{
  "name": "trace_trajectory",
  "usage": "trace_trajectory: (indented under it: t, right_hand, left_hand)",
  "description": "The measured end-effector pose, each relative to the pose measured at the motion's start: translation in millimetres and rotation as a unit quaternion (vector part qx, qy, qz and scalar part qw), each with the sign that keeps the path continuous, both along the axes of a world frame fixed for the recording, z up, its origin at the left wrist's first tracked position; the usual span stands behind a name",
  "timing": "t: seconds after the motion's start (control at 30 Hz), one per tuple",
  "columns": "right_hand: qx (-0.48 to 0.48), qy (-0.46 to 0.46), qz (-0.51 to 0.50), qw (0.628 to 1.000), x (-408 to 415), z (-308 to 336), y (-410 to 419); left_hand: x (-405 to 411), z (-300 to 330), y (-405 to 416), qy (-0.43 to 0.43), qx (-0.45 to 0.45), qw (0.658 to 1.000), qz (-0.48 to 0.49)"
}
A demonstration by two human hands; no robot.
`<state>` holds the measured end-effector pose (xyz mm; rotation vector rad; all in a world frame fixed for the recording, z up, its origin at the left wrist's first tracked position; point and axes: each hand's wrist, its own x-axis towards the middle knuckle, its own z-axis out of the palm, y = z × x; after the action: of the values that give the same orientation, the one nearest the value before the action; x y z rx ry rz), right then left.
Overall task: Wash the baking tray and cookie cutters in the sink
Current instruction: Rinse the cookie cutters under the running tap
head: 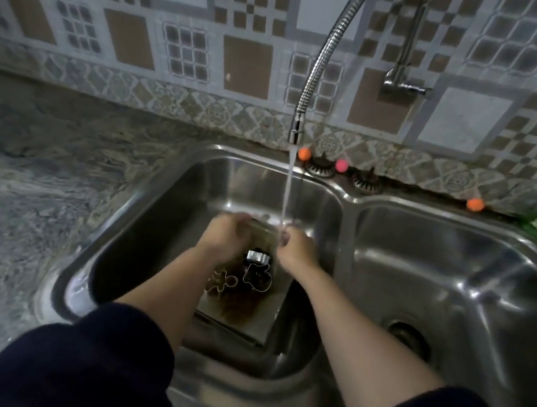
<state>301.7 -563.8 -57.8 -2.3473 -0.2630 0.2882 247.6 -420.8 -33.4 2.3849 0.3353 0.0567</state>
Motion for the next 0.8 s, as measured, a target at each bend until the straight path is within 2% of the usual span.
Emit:
trace_trajectory:
  t: [0.07, 0.17, 0.27, 0.33, 0.37, 0.43, 0.5, 0.53, 0.63, 0.73, 0.8]
  right_hand:
    - [-0.023, 0.038, 0.026, 0.999, -8, -21, 12]
    - [-0.073, 0.044, 0.048, 0.995, -13, -41, 23]
    - [-0.108, 0.026, 0.034, 0.993, -14, -46, 29]
    - [-0.111, 0.017, 0.012, 0.994, -16, -40, 29]
    - [-0.098, 0.020, 0.001, 0.995, -15, -36, 28]
    - [-0.029, 0.046, -0.035, 0.998, -14, -23, 25]
    - [0.048, 0.065, -0.084, 0.993, -15, -10, 19]
    - [0.061, 0.060, -0.096, 0.992, -16, -3, 14]
    - [0.051, 0.016, -0.099, 0.994, -24, 4, 1]
    - [0.069, -0.020, -0.114, 0.991, -30, 4, -7]
    - [0.087, -0.007, -0.109, 0.990, -31, 5, -10]
  left_hand:
    - [-5, -23, 6, 0.063, 0.032, 0.997, -0.026]
    - [-5, -55, 13, 0.125, 0.022, 0.990, -0.062]
    - [-1, -76, 16, 0.132, 0.040, 0.986, -0.095]
    - [0, -75, 12, 0.152, 0.049, 0.984, -0.074]
    - [0, -72, 9, 0.150, 0.049, 0.986, -0.053]
    - [1, -60, 1, 0.094, 0.026, 0.995, -0.027]
    - [4, -52, -6, 0.020, -0.069, 0.997, -0.014]
    - [5, -47, -11, 0.004, -0.152, 0.988, 0.003]
    - [9, -34, -24, 0.000, -0.356, 0.931, 0.082]
    - [14, -33, -31, 0.035, -0.462, 0.879, 0.116]
    - [16, -34, -30, 0.055, -0.488, 0.863, 0.119]
